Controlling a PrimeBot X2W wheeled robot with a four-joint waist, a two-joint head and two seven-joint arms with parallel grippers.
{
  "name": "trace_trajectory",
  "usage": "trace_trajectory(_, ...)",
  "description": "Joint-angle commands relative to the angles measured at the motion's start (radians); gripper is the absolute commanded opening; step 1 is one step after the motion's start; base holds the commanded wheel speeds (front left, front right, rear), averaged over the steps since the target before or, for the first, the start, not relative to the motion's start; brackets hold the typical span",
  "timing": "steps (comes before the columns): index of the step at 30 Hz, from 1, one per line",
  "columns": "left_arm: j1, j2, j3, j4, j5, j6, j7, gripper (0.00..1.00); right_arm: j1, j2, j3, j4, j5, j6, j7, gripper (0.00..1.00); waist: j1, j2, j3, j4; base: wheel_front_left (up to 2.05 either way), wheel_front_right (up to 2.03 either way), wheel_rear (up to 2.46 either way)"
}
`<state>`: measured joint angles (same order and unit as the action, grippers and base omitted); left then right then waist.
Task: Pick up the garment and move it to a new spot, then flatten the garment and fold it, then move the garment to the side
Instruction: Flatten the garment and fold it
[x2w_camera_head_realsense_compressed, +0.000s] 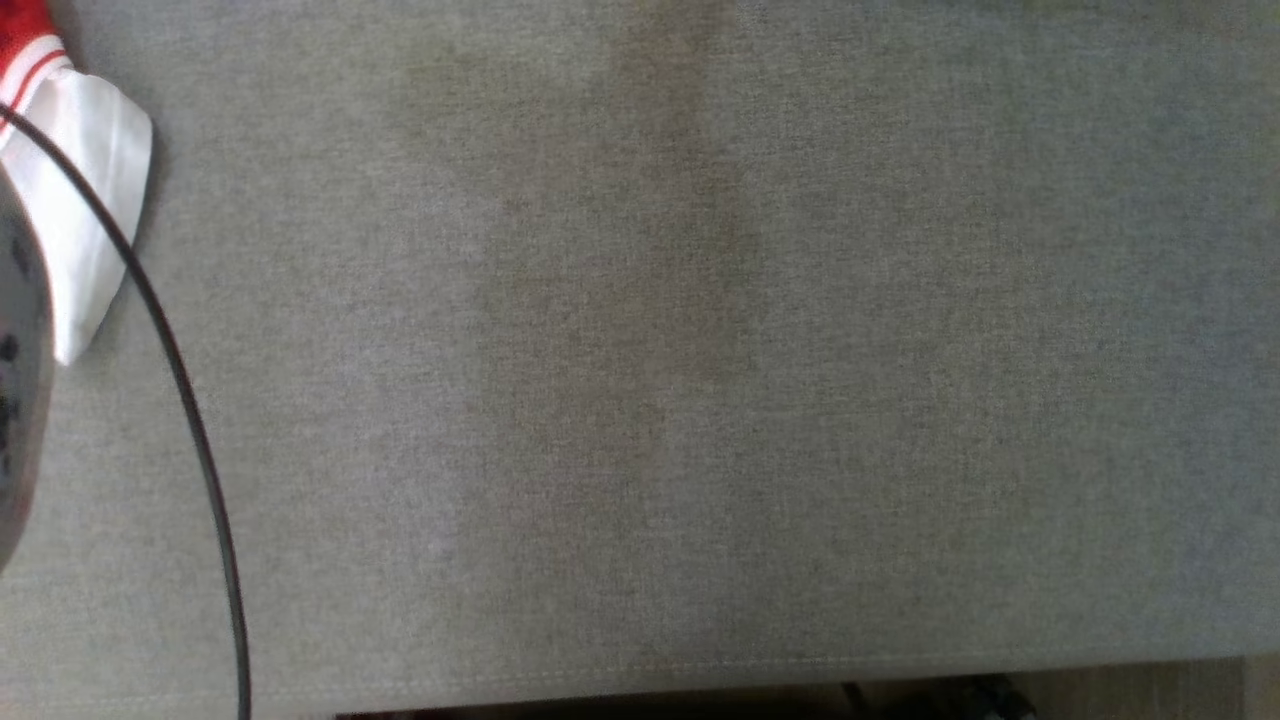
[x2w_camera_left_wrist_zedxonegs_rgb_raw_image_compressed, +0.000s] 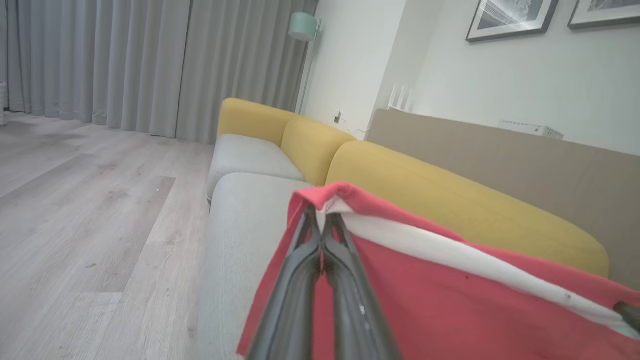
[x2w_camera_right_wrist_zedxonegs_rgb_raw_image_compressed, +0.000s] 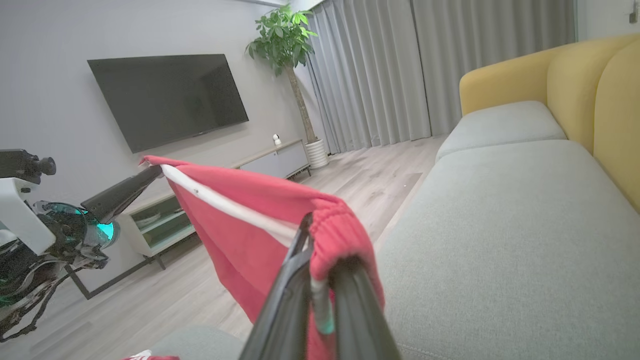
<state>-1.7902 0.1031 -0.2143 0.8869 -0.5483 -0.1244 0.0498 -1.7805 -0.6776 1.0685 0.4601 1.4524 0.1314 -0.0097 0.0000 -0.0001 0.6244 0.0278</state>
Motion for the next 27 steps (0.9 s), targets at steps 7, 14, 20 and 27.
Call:
trace_trajectory(7, 0.029, 0.048, -0.118, 0.009, -0.086, -0.006, 0.026, 0.0, 0.066, -0.027, 0.062, -0.037, 0.027, -0.001, 0.004, 0.0, 0.0, 0.0001, -0.039, 0.011, 0.0, 0.0, 0.0)
trace_trajectory(14, 0.317, 0.163, -0.357, -0.067, -0.191, -0.006, 0.133, 0.0, 0.318, -0.012, 0.185, -0.069, 0.039, -0.001, 0.021, 0.0, 0.0, 0.0001, -0.131, 0.004, 0.0, 0.0, 0.0)
trace_trajectory(20, 0.61, 0.343, -0.511, -0.24, -0.379, -0.006, 0.301, 0.0, 0.578, 0.001, 0.209, -0.139, 0.028, -0.001, 0.072, 0.0, 0.0, 0.0001, -0.295, -0.018, 0.0, 0.0, 0.0)
trace_trajectory(27, 0.896, 0.521, -0.58, -0.46, -0.558, -0.006, 0.483, 0.0, 0.841, -0.032, 0.211, -0.226, -0.001, -0.001, 0.236, 0.0, 0.0, 0.0001, -0.478, -0.041, 0.0, 0.0, 0.0)
